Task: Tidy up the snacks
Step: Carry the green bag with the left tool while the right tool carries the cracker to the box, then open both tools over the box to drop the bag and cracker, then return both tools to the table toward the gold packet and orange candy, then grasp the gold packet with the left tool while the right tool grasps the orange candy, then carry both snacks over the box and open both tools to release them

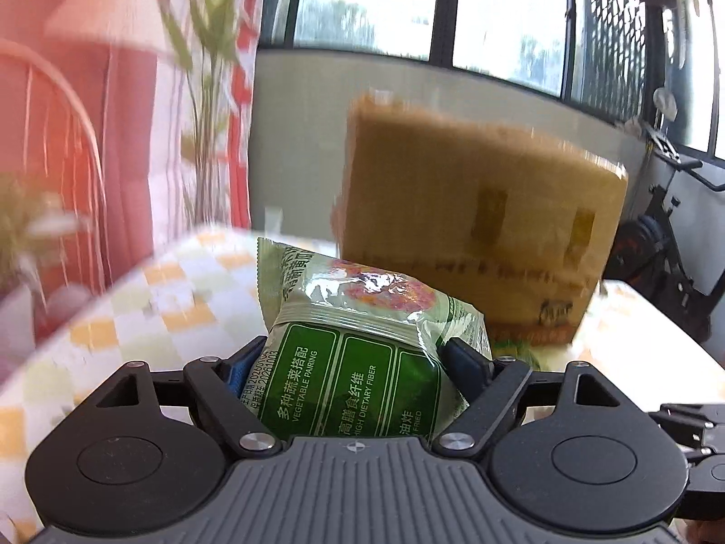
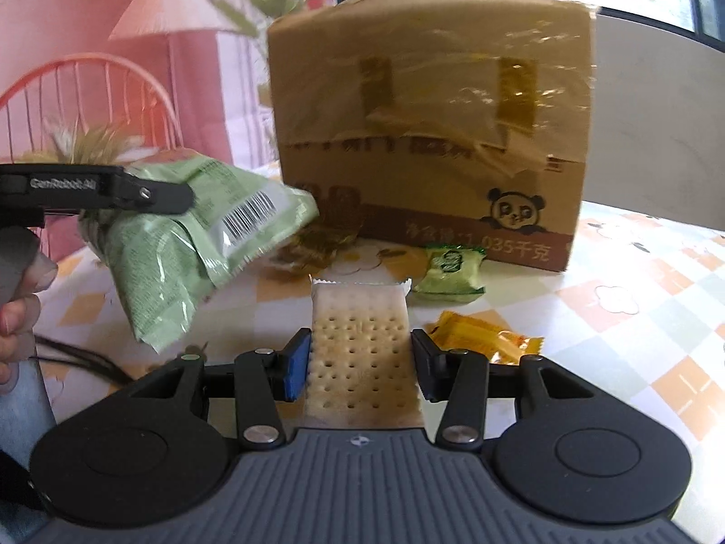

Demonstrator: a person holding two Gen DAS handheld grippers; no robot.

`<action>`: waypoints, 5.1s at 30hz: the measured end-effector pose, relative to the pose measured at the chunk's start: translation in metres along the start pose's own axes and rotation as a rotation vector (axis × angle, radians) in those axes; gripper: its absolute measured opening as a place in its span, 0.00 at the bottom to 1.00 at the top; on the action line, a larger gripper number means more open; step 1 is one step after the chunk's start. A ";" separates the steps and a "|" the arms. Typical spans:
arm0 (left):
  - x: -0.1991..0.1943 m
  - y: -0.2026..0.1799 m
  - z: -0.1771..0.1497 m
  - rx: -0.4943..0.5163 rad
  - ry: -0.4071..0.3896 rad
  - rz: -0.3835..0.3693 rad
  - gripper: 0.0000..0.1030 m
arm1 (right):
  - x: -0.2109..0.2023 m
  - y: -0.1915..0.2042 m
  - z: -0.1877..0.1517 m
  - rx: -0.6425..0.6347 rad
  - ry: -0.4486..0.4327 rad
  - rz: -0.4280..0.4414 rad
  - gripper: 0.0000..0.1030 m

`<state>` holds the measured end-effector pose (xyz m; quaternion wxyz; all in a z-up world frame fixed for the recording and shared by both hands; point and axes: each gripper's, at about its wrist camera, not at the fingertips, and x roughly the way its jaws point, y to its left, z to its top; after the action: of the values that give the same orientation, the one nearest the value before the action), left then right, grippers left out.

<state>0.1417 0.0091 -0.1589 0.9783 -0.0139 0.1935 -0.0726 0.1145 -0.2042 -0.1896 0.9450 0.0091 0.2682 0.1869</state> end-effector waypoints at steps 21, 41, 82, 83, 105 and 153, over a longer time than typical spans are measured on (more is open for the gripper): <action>0.027 -0.038 0.201 0.073 -0.276 -0.107 0.82 | -0.025 -0.061 0.209 -0.001 -0.368 -0.010 0.47; 0.179 -0.055 0.251 0.182 0.026 -0.171 0.89 | 0.060 -0.091 0.259 0.134 -0.183 -0.187 0.55; 0.061 0.024 0.075 -0.143 0.185 -0.018 0.83 | 0.063 -0.064 0.059 -0.345 0.294 0.222 0.61; 0.061 0.023 0.074 -0.143 0.190 -0.015 0.83 | 0.063 -0.065 0.059 -0.336 0.294 0.226 0.61; 0.107 -0.017 0.026 -0.060 0.375 -0.078 0.80 | 0.054 -0.077 0.044 -0.039 0.119 0.093 0.34; 0.110 -0.036 -0.013 0.061 0.416 -0.148 0.50 | 0.062 -0.059 0.041 -0.147 0.153 0.057 0.35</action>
<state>0.2319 -0.0430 -0.2106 0.9094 0.0167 0.3871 -0.1511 0.2049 -0.2340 -0.1924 0.9141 -0.0669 0.3250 0.2330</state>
